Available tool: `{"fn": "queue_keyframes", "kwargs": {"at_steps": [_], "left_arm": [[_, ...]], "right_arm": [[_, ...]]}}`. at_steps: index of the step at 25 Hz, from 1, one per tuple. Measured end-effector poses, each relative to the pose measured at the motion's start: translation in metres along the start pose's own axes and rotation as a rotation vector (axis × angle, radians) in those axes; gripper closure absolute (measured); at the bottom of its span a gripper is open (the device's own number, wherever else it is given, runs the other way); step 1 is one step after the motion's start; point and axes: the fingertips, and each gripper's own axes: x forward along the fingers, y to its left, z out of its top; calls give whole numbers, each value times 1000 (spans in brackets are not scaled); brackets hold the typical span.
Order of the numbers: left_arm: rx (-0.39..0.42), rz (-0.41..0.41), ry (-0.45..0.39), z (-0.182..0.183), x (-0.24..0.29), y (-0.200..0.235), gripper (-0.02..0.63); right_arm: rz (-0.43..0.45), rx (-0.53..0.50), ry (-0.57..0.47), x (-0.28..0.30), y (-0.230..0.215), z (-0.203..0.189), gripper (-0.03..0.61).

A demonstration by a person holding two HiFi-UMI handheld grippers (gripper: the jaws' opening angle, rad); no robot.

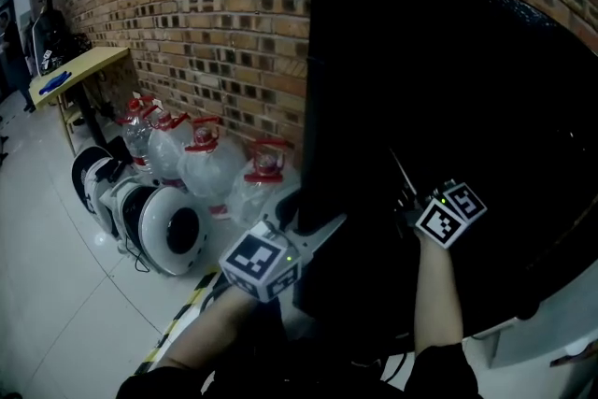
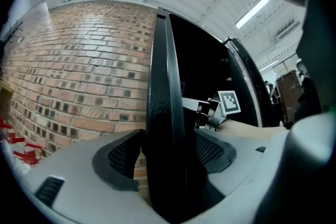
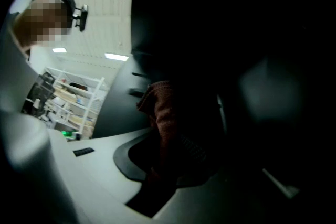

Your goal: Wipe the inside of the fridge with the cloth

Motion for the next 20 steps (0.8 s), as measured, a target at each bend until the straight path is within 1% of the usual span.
{"fn": "queue_keyframes", "kwargs": {"at_steps": [1, 2, 4, 6, 8, 11, 13, 14, 15, 18, 20], "left_arm": [[5, -40, 7, 0, 0, -5, 255], [20, -73, 17, -2, 0, -10, 217], [53, -110, 28, -4, 0, -16, 161], [60, -120, 30, -6, -1, -18, 150], [69, -118, 34, -6, -1, -18, 150], [131, -121, 54, -11, 0, -21, 148], [164, -142, 60, -15, 2, -27, 98], [169, -152, 57, -16, 2, -29, 74], [169, -160, 52, -16, 2, -31, 66], [172, -173, 49, -15, 1, -30, 66], [174, -173, 51, -15, 0, -30, 66]], "right_arm": [[40, 5, 3, -5, 15, -1, 494], [79, 13, 10, -8, 29, -3, 495], [150, 25, 36, -12, 56, -13, 494], [217, 33, 63, -13, 83, -26, 494], [259, 36, 91, -11, 101, -42, 494], [265, 47, 108, -4, 104, -57, 494], [254, 49, 100, -1, 97, -60, 494], [247, 49, 94, -1, 92, -60, 494], [235, 50, 88, 0, 87, -61, 494], [175, 38, 89, 6, 67, -63, 494], [154, 36, 94, 9, 56, -65, 494]]}}
